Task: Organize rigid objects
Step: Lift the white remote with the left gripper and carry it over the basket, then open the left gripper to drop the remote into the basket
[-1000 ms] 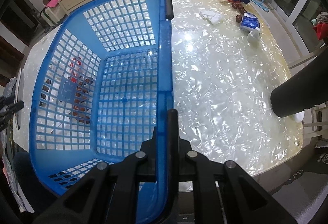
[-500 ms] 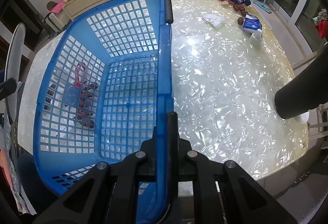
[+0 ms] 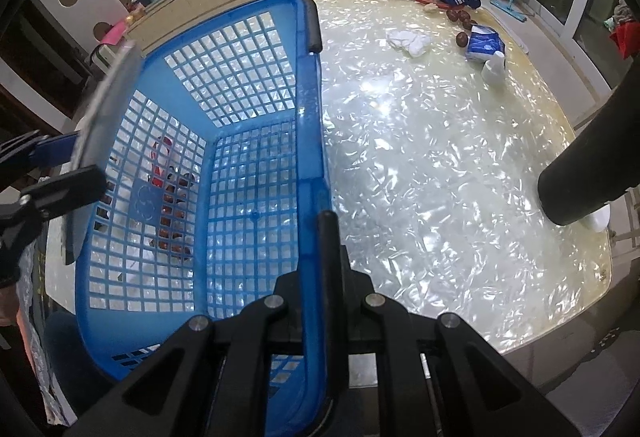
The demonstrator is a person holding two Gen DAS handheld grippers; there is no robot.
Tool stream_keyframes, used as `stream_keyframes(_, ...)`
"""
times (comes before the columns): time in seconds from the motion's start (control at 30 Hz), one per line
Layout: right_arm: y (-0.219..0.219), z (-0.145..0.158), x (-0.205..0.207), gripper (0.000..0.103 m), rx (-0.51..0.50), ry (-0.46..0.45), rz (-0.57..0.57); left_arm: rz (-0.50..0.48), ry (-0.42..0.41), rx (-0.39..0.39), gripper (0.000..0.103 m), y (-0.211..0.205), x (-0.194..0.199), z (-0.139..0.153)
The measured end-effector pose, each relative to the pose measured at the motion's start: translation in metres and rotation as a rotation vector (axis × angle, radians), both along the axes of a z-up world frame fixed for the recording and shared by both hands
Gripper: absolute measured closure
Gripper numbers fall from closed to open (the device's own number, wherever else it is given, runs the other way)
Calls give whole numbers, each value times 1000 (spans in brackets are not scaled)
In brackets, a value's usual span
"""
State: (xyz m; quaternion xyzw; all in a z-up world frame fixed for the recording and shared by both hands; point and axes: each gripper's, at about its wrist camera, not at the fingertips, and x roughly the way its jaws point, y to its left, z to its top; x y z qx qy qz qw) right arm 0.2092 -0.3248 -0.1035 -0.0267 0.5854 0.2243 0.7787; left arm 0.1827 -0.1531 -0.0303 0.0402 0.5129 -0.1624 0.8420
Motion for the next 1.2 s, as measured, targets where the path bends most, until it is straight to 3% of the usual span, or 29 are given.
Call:
stream_keyframes(0.27,0,-6,-3,96,5,10,-20,-49,1,20,51,-19,10,-6)
stream_keyframes(0.9,-5,-6,-9,96,39,5,-56,-94,161,94,51,-38,33,-69)
stream_keyframes(1.2,-6,-6,-9,96,47,3,-58,-136,198,146,51,-46,34,-78)
